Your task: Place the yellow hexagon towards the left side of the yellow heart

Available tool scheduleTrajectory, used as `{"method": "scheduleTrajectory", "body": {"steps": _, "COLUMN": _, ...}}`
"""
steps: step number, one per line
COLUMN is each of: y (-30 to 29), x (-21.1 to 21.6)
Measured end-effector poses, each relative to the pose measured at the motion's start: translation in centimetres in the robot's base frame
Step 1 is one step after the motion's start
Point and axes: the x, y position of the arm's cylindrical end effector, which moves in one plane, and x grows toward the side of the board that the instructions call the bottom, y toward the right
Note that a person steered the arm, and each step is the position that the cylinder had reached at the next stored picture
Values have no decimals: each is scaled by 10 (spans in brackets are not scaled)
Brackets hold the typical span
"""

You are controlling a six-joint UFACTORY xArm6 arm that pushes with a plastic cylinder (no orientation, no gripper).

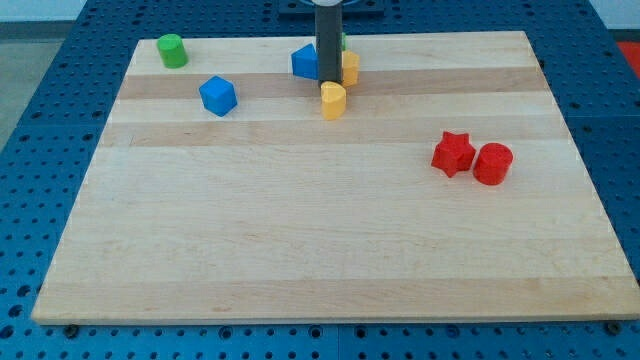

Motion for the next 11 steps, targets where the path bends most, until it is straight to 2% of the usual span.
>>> {"method": "scheduleTrajectory", "body": {"steps": 2, "y": 61, "x": 27}}
{"method": "scheduleTrajectory", "body": {"steps": 3, "y": 98, "x": 4}}
{"method": "scheduleTrajectory", "body": {"steps": 4, "y": 101, "x": -28}}
{"method": "scheduleTrajectory", "body": {"steps": 5, "y": 94, "x": -52}}
{"method": "scheduleTrajectory", "body": {"steps": 7, "y": 50, "x": -59}}
{"method": "scheduleTrajectory", "body": {"steps": 8, "y": 17, "x": -50}}
{"method": "scheduleTrajectory", "body": {"steps": 10, "y": -7, "x": 13}}
{"method": "scheduleTrajectory", "body": {"steps": 11, "y": -46, "x": 26}}
